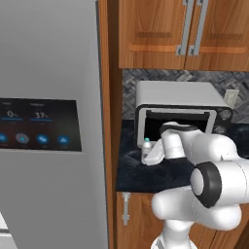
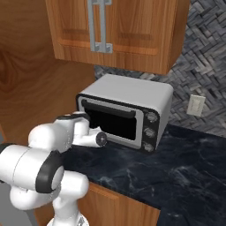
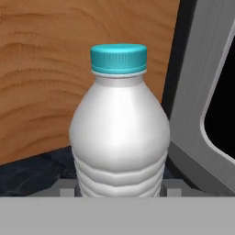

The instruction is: Take the bottled waters from the counter and place them in the freezer to freeze. Close the freezer door after placing the bottles.

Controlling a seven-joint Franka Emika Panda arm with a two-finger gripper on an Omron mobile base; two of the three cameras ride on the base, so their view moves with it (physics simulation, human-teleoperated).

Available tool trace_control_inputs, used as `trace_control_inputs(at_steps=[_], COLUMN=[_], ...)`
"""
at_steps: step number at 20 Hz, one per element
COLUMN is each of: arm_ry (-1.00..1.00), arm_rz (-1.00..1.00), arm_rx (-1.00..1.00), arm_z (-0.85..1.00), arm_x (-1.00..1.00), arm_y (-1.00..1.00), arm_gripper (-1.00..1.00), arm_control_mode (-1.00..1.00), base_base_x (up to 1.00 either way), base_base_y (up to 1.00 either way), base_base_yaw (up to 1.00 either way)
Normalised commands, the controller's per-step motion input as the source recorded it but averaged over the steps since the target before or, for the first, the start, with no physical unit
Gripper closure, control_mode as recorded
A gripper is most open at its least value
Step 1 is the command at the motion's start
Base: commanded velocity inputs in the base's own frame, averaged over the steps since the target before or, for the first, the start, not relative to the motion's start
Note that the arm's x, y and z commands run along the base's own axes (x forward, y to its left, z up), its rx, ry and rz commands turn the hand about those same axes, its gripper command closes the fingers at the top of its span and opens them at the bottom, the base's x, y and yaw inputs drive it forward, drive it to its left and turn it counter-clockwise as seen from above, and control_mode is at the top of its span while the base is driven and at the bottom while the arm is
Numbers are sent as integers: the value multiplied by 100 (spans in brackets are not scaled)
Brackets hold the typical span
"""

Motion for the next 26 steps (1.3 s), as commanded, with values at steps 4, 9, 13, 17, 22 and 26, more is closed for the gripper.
trace_control_inputs(at_steps=[4, 9, 13, 17, 22, 26], arm_ry=[21, 25, 18, -9, -17, -9], arm_rz=[0, 0, 0, 0, 5, 2], arm_rx=[0, 0, 0, 3, 4, 1], arm_z=[86, 100, 92, 57, 84, 61], arm_x=[-53, -60, -62, -98, -68, -47], arm_y=[0, 0, 0, 0, 0, 0], arm_gripper=[100, 100, 100, 100, 100, 100], arm_control_mode=[-100, -100, -100, -100, -100, -100], base_base_x=[0, 0, 0, 0, 0, 0], base_base_y=[0, 0, 0, 0, 0, 0], base_base_yaw=[0, 0, 0, 0, 0, 0])
